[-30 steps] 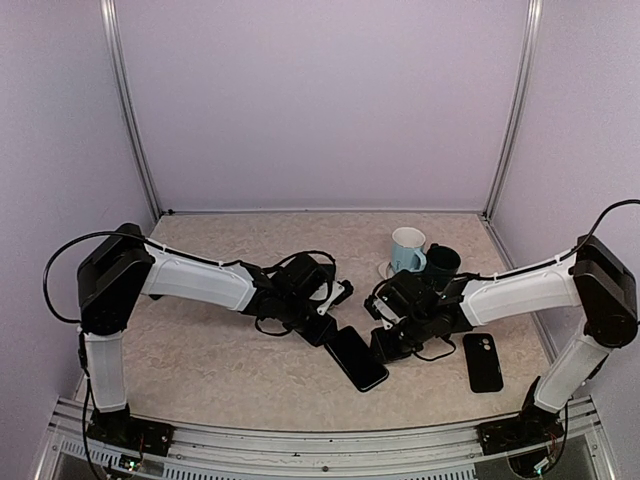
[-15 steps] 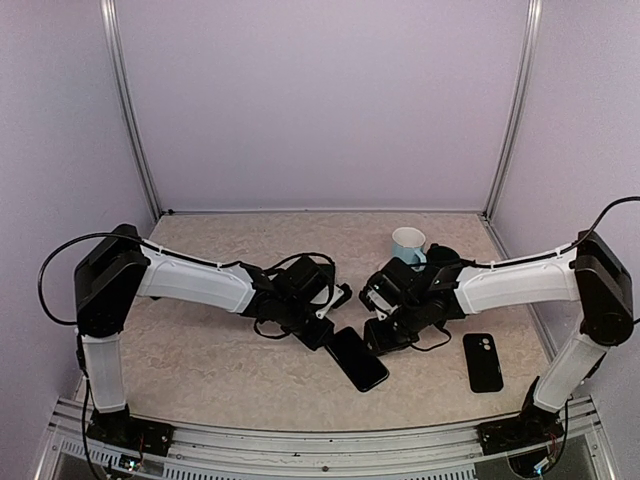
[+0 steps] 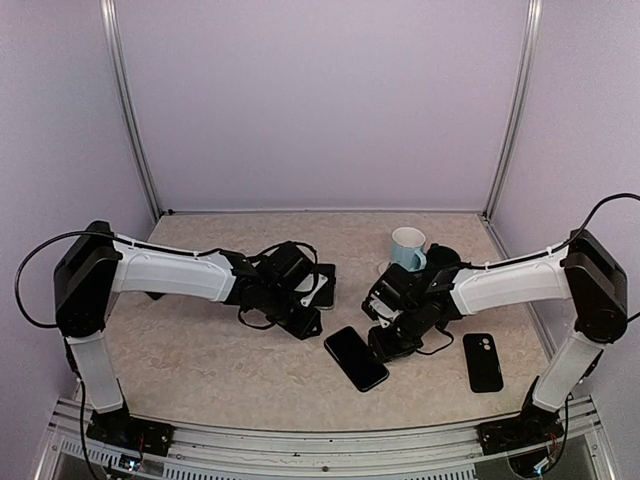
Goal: Put the phone into the phone case
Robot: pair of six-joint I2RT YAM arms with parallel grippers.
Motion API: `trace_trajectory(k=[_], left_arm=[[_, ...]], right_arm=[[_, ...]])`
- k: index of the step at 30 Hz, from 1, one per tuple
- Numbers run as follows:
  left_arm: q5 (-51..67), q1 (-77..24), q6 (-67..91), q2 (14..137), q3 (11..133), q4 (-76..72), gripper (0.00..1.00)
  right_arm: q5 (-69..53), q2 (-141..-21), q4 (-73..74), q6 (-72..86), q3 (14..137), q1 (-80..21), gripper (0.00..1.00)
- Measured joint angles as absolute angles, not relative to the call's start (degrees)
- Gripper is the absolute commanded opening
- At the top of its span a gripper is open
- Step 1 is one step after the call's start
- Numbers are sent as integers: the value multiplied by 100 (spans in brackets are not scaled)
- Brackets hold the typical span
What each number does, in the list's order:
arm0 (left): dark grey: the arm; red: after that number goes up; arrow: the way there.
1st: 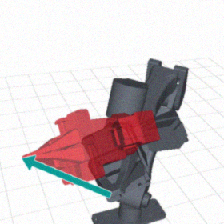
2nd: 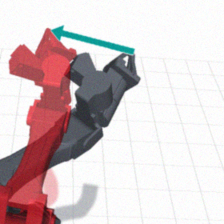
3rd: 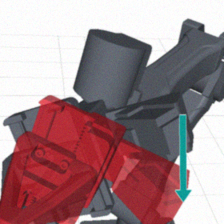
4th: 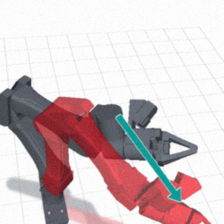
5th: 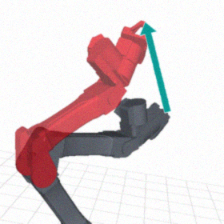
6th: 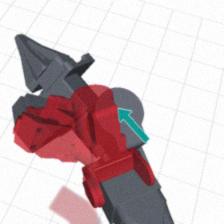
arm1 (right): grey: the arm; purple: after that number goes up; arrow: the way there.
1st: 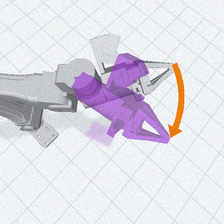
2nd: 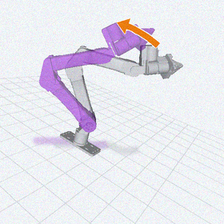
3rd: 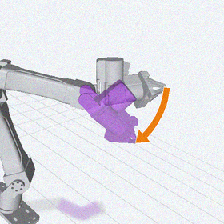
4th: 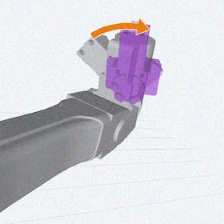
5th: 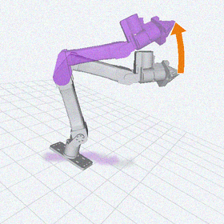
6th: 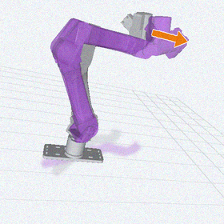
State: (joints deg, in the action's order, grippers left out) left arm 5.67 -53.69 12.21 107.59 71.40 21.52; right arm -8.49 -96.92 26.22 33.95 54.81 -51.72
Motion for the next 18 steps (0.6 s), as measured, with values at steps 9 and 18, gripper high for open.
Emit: trace_trajectory(k=[9,18], left_arm=[[871,-5577,1431,10838,6466,2080,19],[873,-5557,1435,10932,6517,1898,20]], right_arm=[[-1028,-9596,2399,3642,5264,-5282,14],[-1164,-9771,2137,4230,5356,-5798,26]])
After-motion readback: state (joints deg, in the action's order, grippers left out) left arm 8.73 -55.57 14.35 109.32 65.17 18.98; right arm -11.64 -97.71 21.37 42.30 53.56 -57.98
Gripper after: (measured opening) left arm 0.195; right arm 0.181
